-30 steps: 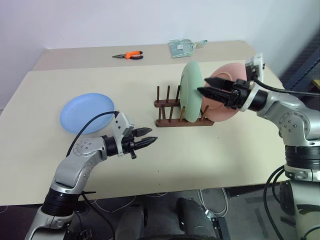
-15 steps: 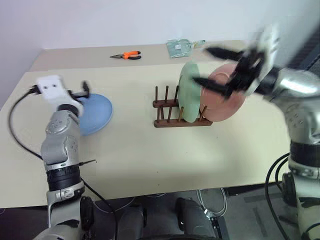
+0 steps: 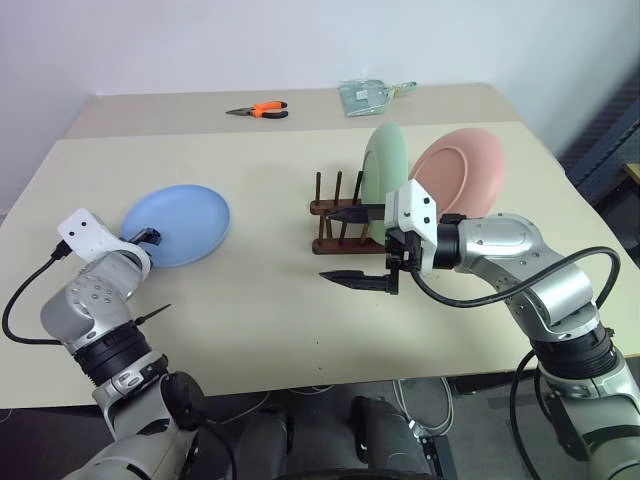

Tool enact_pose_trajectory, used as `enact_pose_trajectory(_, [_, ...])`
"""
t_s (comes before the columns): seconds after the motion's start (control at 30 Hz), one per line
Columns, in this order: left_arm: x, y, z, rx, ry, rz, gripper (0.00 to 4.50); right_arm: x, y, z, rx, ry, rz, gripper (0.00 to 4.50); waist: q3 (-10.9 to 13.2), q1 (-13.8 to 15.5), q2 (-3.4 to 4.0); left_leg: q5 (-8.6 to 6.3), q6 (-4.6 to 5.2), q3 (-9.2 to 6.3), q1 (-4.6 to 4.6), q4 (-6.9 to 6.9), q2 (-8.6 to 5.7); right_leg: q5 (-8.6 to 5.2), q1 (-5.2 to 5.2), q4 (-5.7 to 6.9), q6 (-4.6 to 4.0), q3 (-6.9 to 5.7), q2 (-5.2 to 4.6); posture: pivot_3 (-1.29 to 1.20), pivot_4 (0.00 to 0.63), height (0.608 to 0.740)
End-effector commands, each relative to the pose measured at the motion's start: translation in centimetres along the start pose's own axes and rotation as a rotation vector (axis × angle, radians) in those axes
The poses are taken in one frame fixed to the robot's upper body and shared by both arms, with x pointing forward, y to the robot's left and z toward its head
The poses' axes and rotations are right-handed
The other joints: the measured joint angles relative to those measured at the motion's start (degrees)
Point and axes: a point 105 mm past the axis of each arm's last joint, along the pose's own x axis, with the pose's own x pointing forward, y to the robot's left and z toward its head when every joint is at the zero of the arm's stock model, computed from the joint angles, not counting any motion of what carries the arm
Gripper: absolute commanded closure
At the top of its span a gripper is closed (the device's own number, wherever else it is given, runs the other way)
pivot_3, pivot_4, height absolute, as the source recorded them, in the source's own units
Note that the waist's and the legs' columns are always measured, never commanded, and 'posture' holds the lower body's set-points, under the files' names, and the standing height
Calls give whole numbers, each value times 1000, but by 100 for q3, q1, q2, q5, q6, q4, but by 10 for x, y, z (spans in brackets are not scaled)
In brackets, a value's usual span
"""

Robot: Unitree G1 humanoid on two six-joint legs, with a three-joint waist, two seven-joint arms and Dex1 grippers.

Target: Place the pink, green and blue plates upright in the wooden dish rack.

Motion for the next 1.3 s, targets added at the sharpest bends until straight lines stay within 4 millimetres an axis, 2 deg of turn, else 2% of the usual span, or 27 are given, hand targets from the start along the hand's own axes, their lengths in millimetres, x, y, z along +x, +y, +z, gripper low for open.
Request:
enact_pose_trajectory(0.03, [2,-2,-3,-50,6,-13,1802,-1,-7,8,-52,-23,-46,0,0,11,-1,1,-1,0,0,0,0,0,1,-1,0,0,0,0,150,740])
enact_pose_trajectory(0.07, [2,-5,-2,-48,-1,-24,2213,-2,-8,8,-51,-21,-54,0,-1,22,-2,1,-3,0,0,0,0,0,2,-1,0,0,0,0,150,740])
enact_pose_trajectory(0.1, [2,-6,-1,-46,-5,-31,2805,-1,-10,7,-50,-20,-58,0,0,28,-3,2,-5,-1,-1,1,-1,0,3,-2,0,-1,0,0,150,740])
enact_pose_trajectory(0.17, [-4,-34,16,-5,-98,-167,3826,-1,-15,6,-76,5,-81,0,2,32,-7,3,-6,-1,-3,2,-2,0,3,-3,-1,-1,-1,0,150,740])
enact_pose_trajectory(0.2, [-20,-67,30,34,-188,-342,4309,0,-23,7,-124,14,-124,0,7,33,-16,4,-8,-1,-6,2,-2,1,1,-4,-1,-1,0,0,150,740])
enact_pose_trajectory(0.23, [-37,-94,39,73,-258,-488,4412,2,-28,9,-182,24,-155,0,14,33,-28,5,-10,-2,-7,2,-2,1,0,-3,-2,-1,0,0,150,740])
enact_pose_trajectory(0.3, [-59,-121,44,128,-332,-637,4412,5,-34,13,-273,36,-182,0,18,29,-37,12,-22,-2,-20,2,-2,3,-10,-4,-6,-3,0,0,150,740])
enact_pose_trajectory(0.4, [-76,-140,48,234,-408,-721,4412,11,-41,19,-364,33,-202,0,16,-20,-35,12,-24,2,-13,-5,-2,3,-8,-10,-5,-1,-3,0,150,740])
enact_pose_trajectory(0.5, [-108,-169,52,306,-470,-894,4412,27,-60,27,-633,100,-255,0,18,-101,-32,12,-24,13,-3,-14,4,3,-15,-6,-6,6,1,0,150,740])
enact_pose_trajectory(0.6, [-117,-177,53,354,-480,-938,4412,37,-71,24,-807,154,-261,0,18,-98,-32,15,-30,10,-8,-14,5,4,-22,2,-7,6,3,0,150,740])
enact_pose_trajectory(0.7, [-120,-180,55,374,-486,-946,4412,43,-74,22,-883,159,-252,0,18,-80,-33,15,-29,9,-9,-14,4,3,-18,-5,-7,6,3,0,150,740])
enact_pose_trajectory(0.8, [-124,-182,57,363,-487,-962,4500,48,-75,17,-938,175,-229,823,19,-30,-34,15,-29,9,-12,-12,3,4,-18,-7,-7,7,2,0,150,740])
enact_pose_trajectory(1.03, [-125,-182,62,288,-470,-971,4500,50,-78,8,-1024,224,-220,4263,19,-31,-34,15,-29,6,-11,-11,2,4,-17,-5,-7,7,3,0,150,740])
enact_pose_trajectory(1.07, [-124,-182,63,285,-469,-968,4500,49,-78,8,-1035,224,-225,4461,19,-30,-35,15,-29,6,-11,-11,3,4,-17,-5,-7,6,3,0,150,740])
enact_pose_trajectory(1.17, [-125,-182,63,253,-459,-988,4500,48,-79,12,-1066,213,-241,4461,21,-35,-32,16,-29,6,-10,-11,3,4,-17,-5,-7,7,3,0,150,740])
enact_pose_trajectory(1.3, [-130,-181,71,144,-465,-1025,3090,47,-80,17,-1090,193,-265,4500,21,-32,-33,16,-29,5,-11,-11,3,4,-17,-5,-7,6,3,0,150,740])
